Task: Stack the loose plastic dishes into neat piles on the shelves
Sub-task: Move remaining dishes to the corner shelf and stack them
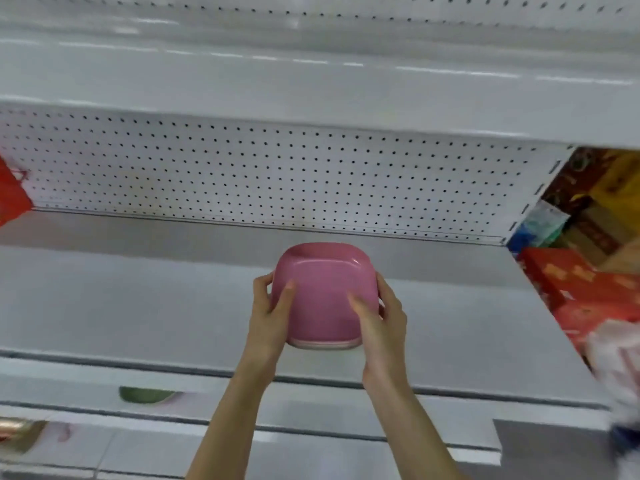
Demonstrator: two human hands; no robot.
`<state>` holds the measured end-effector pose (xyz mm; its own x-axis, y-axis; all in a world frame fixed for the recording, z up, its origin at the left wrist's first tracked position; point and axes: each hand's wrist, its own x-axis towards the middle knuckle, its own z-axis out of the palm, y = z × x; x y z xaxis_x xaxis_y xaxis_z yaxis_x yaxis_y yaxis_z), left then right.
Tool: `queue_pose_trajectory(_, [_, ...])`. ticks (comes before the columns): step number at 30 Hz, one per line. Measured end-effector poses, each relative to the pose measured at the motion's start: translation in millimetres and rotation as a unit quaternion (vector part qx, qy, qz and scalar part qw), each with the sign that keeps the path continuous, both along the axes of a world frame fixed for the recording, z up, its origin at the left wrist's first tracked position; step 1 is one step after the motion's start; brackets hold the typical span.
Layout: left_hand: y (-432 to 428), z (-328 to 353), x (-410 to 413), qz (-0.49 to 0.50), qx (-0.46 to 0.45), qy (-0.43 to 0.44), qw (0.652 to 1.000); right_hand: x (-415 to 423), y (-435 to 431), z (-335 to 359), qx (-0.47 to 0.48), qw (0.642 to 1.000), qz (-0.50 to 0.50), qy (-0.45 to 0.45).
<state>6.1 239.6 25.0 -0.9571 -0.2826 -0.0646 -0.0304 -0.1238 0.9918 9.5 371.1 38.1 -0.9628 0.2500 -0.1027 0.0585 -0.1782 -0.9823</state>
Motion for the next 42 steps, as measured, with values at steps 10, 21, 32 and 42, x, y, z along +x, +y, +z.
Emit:
queue_pose_trajectory(10, [277.3, -10.4, 73.4, -0.201, 0.049, -0.043, 0.977, 122.2, 263.7, -12.9, 0.004, 0.973, -0.226, 0.035])
queue_pose_trajectory(21, [527.0, -2.9, 112.9, -0.476, 0.041, -0.029, 0.878, 219.5, 482.5, -21.9, 0.030, 0.922, -0.383, 0.041])
queue_pose_trajectory(32, [784.5, 0.9, 96.1, -0.711, 0.034, 0.008, 0.703, 267.6, 708.2, 3.1, 0.019, 0.900, -0.436, 0.013])
queue_pose_trajectory(42, [995.3, 9.0, 146.6, -0.801, 0.004, 0.015, 0.598, 342.2, 887.9, -3.8, 0.057, 0.872, -0.486, -0.014])
